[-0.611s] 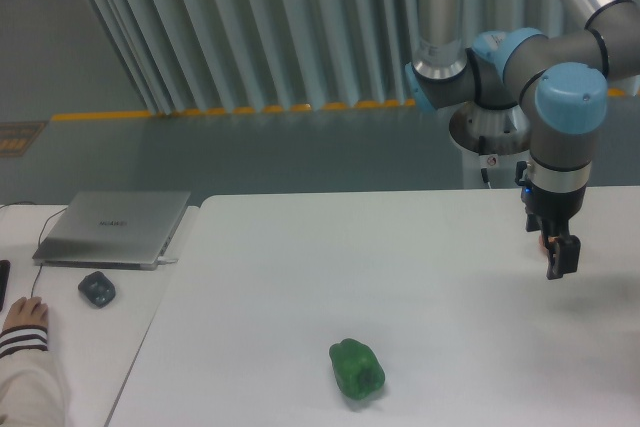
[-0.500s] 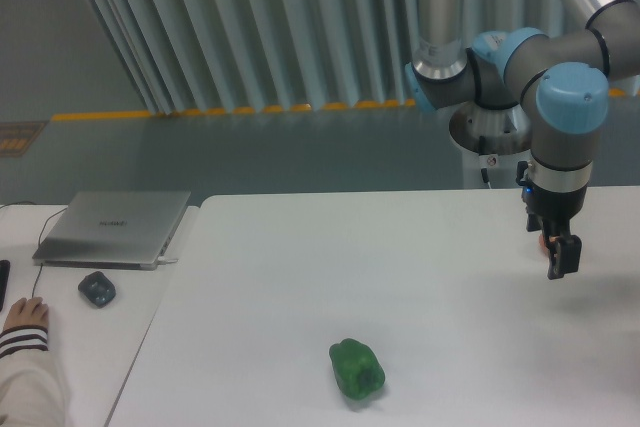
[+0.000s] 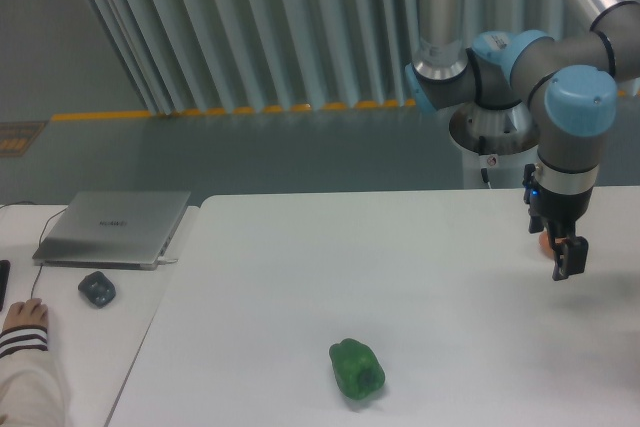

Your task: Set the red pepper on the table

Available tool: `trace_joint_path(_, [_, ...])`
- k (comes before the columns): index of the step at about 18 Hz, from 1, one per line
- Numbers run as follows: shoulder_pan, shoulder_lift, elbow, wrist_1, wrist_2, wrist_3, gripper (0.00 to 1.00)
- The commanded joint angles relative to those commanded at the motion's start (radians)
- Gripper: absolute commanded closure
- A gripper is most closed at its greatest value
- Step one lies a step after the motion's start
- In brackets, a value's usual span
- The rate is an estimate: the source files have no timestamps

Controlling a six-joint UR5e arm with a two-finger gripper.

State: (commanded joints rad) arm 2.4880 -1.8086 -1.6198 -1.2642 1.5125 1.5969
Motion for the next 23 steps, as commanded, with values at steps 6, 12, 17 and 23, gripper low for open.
trace_joint_path(6, [0.063, 0.002, 0.009, 0.009, -0.008, 0.017, 0.0])
trace_joint_path(12, [0.11, -0.001, 0.014, 0.108, -0.003, 0.006, 0.0])
trace_joint_path(17, [0.176, -0.04, 0.093, 0.109, -0.003, 0.005, 0.0])
trace_joint_path(23, [0.192, -0.1, 0.124, 0.258, 0.0, -0.017, 0.0])
